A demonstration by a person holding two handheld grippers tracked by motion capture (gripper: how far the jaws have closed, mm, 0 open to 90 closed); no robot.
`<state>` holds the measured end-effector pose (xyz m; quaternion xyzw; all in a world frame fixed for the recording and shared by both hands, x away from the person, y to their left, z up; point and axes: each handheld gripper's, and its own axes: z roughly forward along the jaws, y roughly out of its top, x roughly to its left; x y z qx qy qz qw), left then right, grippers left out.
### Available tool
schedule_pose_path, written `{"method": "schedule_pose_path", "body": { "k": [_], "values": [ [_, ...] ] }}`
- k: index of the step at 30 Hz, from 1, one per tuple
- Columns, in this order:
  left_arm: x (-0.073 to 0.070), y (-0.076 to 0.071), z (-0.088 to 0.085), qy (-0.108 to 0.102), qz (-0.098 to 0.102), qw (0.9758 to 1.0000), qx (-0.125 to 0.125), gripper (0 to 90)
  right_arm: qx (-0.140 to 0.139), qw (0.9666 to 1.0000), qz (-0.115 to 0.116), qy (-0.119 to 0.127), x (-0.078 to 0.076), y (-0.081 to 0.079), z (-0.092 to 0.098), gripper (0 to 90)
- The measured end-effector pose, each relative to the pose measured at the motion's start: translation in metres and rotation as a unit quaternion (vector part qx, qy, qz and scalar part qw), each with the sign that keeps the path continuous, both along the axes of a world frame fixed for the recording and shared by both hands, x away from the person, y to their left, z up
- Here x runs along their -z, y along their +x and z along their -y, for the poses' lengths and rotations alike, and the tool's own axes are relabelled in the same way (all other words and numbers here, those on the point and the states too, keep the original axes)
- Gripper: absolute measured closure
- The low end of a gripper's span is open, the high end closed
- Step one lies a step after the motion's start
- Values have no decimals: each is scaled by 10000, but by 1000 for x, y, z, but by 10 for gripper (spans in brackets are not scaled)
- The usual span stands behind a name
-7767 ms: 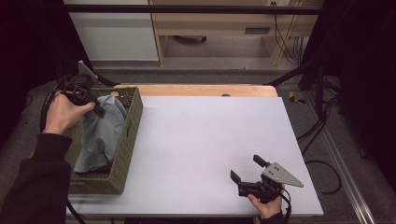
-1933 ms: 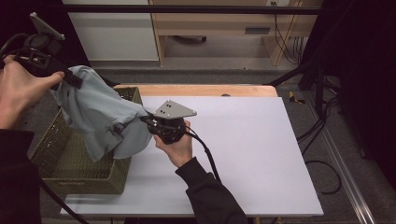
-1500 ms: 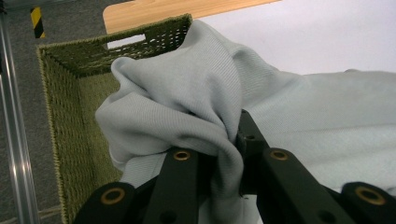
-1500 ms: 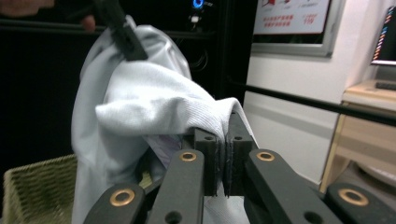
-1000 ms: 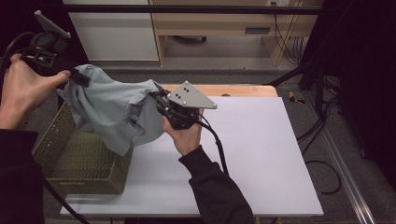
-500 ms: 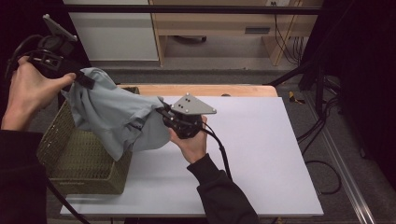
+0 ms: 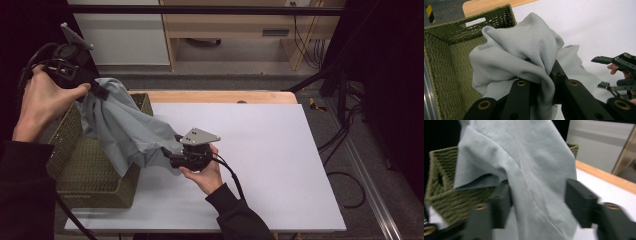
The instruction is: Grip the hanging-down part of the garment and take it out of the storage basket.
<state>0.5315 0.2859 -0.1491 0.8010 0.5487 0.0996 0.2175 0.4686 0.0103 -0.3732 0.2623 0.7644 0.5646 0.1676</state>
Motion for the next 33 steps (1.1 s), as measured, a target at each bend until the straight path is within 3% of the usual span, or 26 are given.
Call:
{"method": "schedule_pose_path", "body": {
  "k": [2, 5, 9, 15, 20, 33],
  "values": [
    [1, 0, 1, 8, -17, 10000, 4, 803, 20, 9999, -37, 102, 1, -5, 3, 256],
    [2, 1, 2, 22, -24, 10000, 7, 803, -7, 9998, -27, 222, 1, -10, 9, 204],
    [4, 0, 4, 14, -24, 10000, 26, 803, 126, 9992, 135, 368, -7, -20, 26, 126],
    [3, -1, 4, 13, -19, 10000, 27, 803, 295, 9977, 226, 568, -13, -22, 46, 80],
    [5, 0, 3, 10, -28, 10000, 37, 803, 599, 9956, 284, 667, -10, -25, 68, 35],
    [7, 1, -1, -48, -50, 10000, 30, 803, 1128, 9914, 332, 574, 6, -38, 120, 10]
  ]
}}
